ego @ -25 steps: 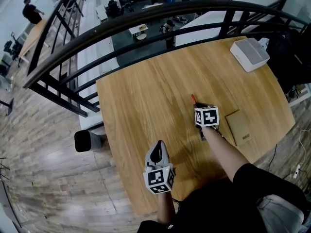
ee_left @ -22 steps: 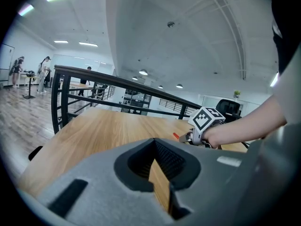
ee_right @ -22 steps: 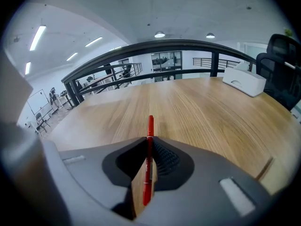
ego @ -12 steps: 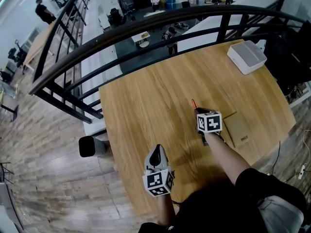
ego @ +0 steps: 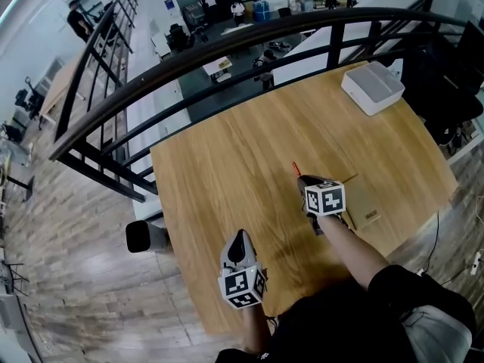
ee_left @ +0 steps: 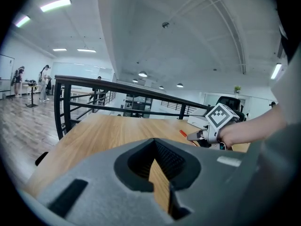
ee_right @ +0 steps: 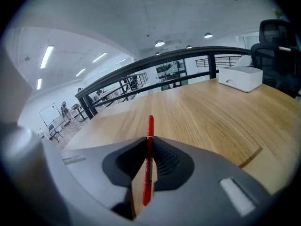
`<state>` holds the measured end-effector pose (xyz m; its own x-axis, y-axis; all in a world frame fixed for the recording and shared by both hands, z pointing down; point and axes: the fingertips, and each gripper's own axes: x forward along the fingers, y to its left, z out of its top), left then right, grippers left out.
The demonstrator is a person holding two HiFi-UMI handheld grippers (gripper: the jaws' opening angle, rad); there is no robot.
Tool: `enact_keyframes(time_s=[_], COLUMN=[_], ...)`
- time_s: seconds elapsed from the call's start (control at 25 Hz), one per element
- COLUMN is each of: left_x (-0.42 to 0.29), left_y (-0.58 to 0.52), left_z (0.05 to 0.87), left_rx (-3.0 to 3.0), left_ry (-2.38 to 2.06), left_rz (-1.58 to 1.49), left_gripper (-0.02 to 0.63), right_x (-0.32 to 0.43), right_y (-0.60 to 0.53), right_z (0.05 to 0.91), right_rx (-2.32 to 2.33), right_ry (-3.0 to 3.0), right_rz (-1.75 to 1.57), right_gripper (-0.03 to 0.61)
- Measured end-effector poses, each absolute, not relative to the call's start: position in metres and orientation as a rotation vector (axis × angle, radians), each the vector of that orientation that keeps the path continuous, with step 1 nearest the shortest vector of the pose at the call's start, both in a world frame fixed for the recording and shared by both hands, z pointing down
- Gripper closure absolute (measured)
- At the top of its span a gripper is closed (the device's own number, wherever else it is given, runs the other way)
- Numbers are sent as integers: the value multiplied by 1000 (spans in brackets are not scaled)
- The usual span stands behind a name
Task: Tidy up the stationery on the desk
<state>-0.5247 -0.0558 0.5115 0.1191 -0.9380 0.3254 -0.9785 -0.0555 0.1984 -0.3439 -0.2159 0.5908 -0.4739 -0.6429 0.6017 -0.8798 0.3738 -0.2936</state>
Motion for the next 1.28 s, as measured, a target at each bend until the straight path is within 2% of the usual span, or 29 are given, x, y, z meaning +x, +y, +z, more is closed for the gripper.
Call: enact_keyframes(time_s=[1.28], left_x=[-367], left_y=[-84], left_z=[491], left_rx=[2067], left_ry=[-1917], left_rz=[248], left_gripper=[617], right_x=[-186], right_y=[-207], right_z=[578], right_rx=[1228], right_ry=[-2410], right_rz=[906], right_gripper=[529])
